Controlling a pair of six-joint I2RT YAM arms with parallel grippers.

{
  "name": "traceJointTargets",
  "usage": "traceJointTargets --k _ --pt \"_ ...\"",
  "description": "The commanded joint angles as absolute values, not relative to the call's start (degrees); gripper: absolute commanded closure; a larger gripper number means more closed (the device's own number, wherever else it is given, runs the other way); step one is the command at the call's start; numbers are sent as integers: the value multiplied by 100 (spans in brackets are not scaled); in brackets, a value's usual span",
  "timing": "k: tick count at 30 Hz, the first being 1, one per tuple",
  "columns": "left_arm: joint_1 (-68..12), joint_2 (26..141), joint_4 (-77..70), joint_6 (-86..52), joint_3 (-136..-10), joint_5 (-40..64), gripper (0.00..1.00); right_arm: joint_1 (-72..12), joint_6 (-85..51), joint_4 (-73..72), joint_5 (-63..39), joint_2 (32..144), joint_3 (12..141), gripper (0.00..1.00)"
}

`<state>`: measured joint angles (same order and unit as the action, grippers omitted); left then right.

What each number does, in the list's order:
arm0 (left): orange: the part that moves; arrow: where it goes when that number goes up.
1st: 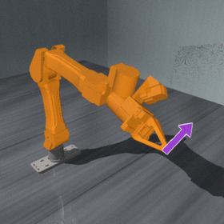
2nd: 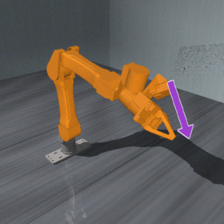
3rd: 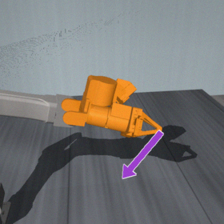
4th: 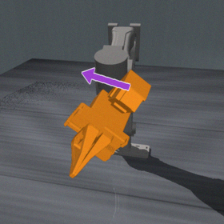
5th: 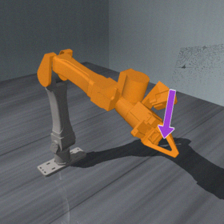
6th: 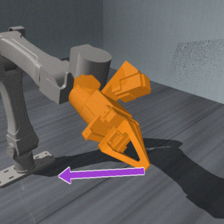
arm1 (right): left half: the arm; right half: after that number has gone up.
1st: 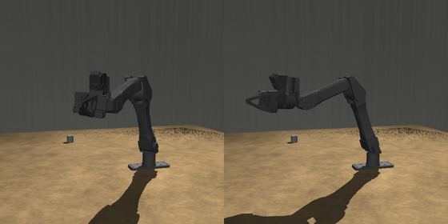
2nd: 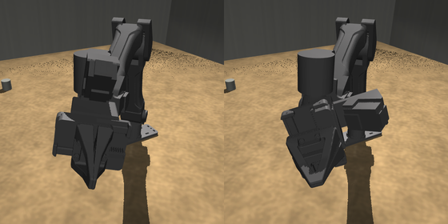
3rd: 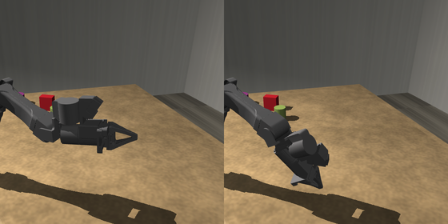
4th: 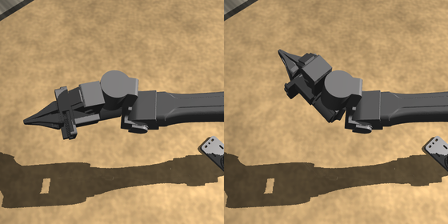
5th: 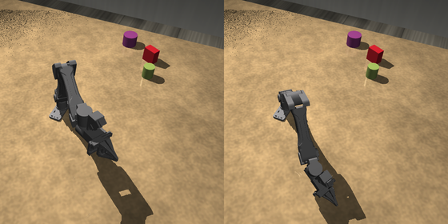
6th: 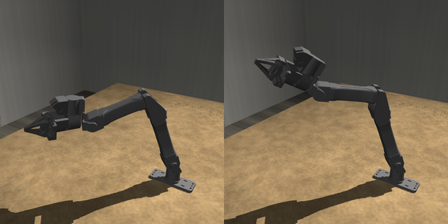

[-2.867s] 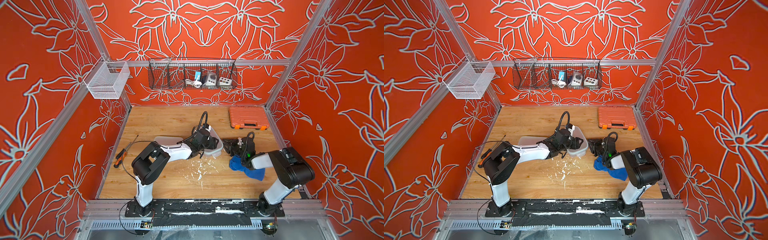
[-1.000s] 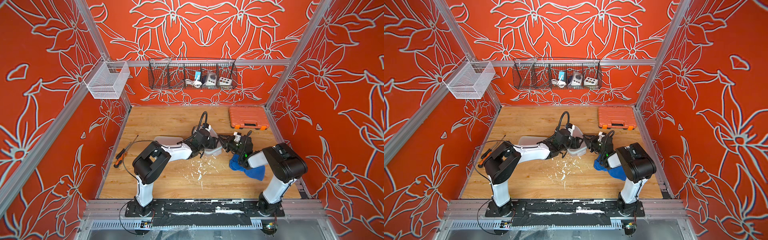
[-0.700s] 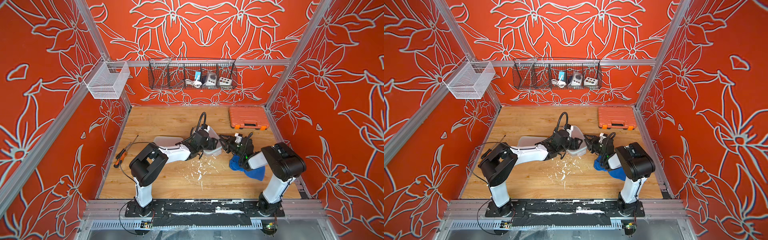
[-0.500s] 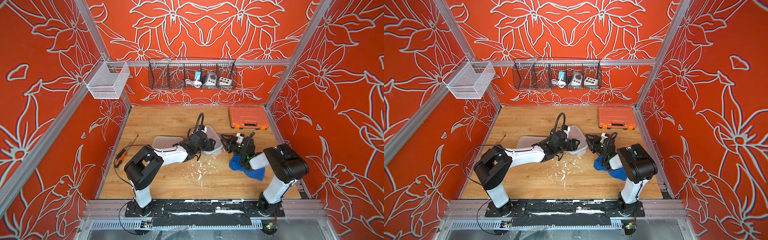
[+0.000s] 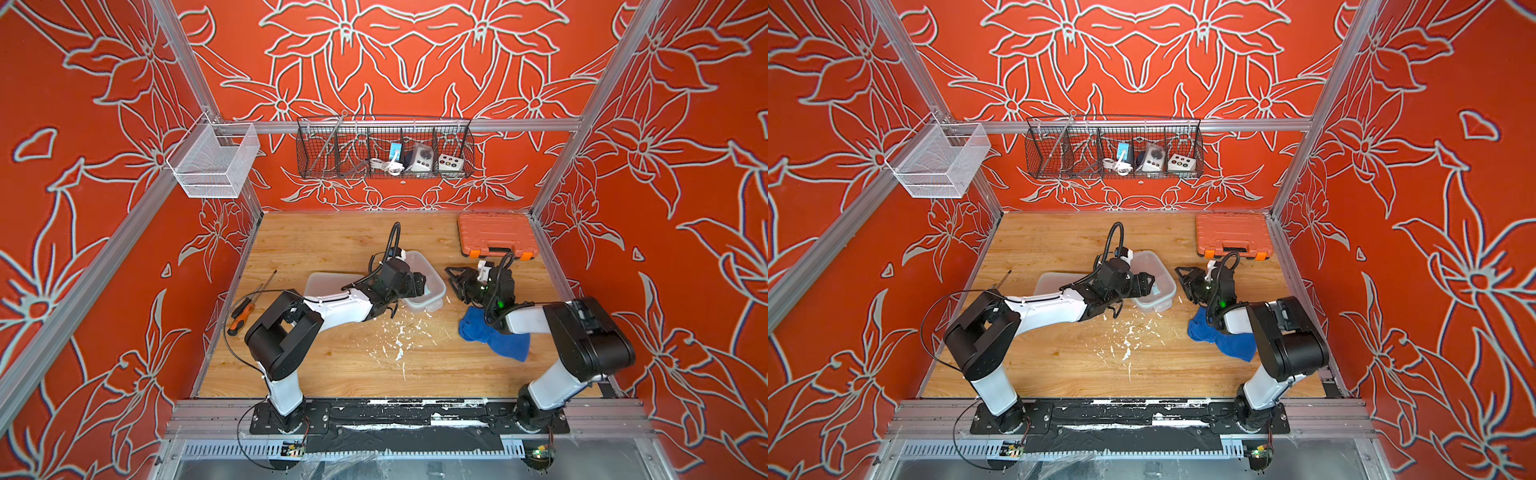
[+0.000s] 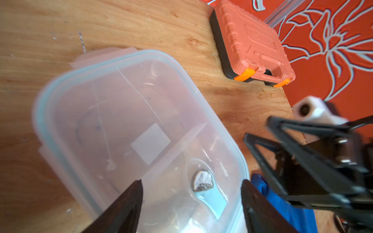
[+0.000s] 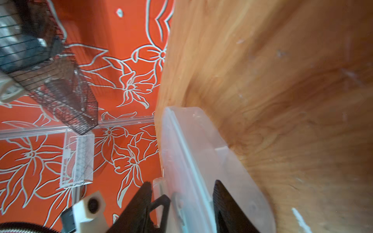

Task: Wipe the insides of the lunch boxes
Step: Adjust the lunch box at the center of the board.

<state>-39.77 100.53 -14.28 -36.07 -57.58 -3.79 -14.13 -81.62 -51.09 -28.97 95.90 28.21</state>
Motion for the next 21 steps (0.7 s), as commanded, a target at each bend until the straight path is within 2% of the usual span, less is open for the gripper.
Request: traceJointTargets --k 1,9,21 --pt "-3929 9987 -871 -3678 -5651 -483 21 -1399 -8295 -5605 -3067 9874 2841 49" --pt "-3920 10129 -947 -3722 -5667 -354 20 -1458 -8517 -5858 -3189 9837 2725 49" --pt "-3920 10152 -809 -3591 -5647 -404 20 -1843 -9305 -7118 -2956 10362 2399 52"
